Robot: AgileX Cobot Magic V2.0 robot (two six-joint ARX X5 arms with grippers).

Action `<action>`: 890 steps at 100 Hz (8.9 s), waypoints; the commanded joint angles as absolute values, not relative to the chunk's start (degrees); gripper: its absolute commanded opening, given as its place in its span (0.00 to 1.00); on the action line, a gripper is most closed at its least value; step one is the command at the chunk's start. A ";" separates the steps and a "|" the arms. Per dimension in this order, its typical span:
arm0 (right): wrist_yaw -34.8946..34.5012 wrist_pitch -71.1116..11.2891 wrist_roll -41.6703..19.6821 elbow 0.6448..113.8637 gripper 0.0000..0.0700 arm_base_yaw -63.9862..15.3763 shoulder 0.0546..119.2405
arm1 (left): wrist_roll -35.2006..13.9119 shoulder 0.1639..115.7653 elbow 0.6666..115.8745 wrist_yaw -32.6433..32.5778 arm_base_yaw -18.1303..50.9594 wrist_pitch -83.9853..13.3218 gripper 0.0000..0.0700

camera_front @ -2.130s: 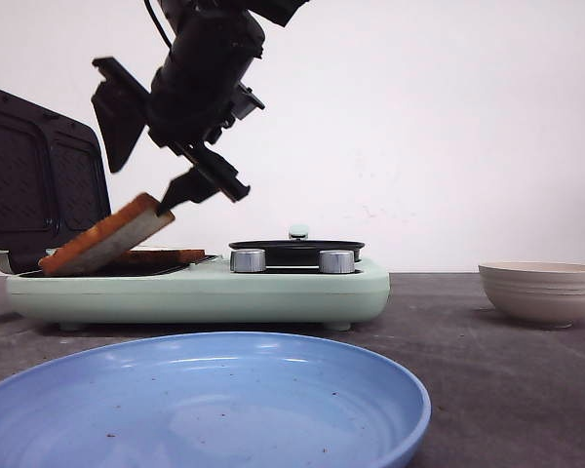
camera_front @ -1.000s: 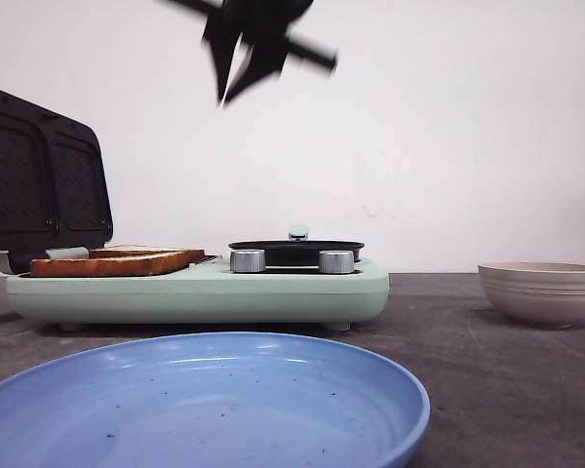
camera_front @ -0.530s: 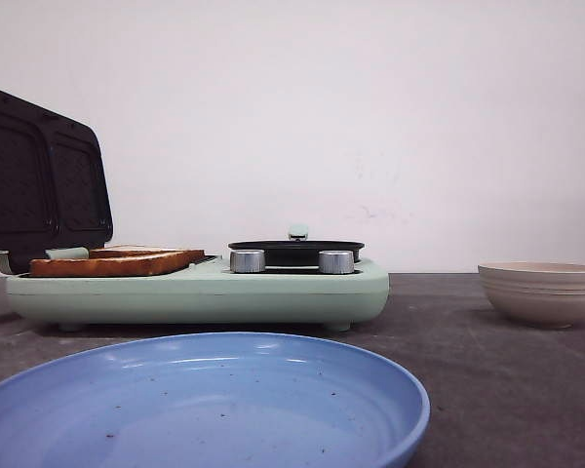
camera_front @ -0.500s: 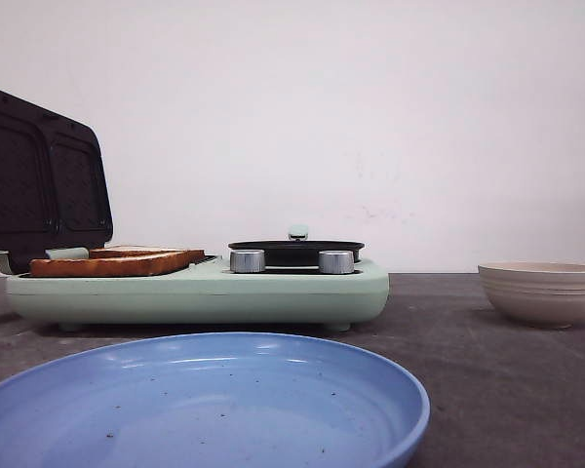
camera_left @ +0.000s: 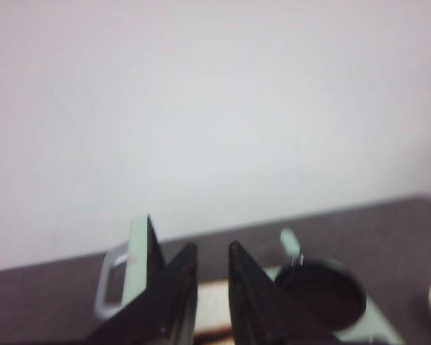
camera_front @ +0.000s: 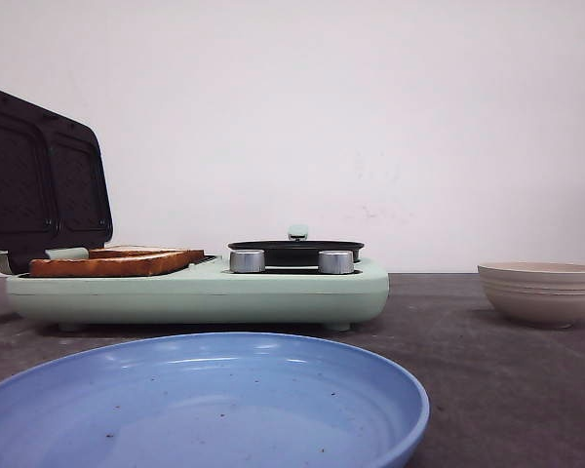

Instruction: Make breakfast with bread and shrimp

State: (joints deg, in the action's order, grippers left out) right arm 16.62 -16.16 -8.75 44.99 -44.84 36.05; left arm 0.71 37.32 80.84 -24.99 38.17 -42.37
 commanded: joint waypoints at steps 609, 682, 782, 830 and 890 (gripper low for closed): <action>24.40 -15.70 -23.11 42.54 0.01 -42.06 33.23 | -17.45 70.98 82.96 21.52 14.50 -32.10 0.00; -19.29 -31.64 -26.06 61.91 0.51 4.78 76.31 | -10.48 47.92 82.94 16.01 22.79 -52.45 0.00; -21.85 -21.15 -28.34 61.91 0.39 7.75 101.89 | -13.54 43.79 82.94 14.59 23.66 -54.59 0.00; -22.52 -13.39 -29.63 61.91 0.38 8.38 104.27 | -16.14 43.79 82.94 14.57 23.66 -54.35 0.00; -32.88 -4.29 -30.35 61.91 0.00 8.82 107.22 | -16.16 45.71 82.94 13.34 23.66 -54.00 0.01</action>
State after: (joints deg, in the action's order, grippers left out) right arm -28.71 -8.25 -29.80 61.34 8.75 106.34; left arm -16.03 45.67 81.93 13.41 23.40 -54.52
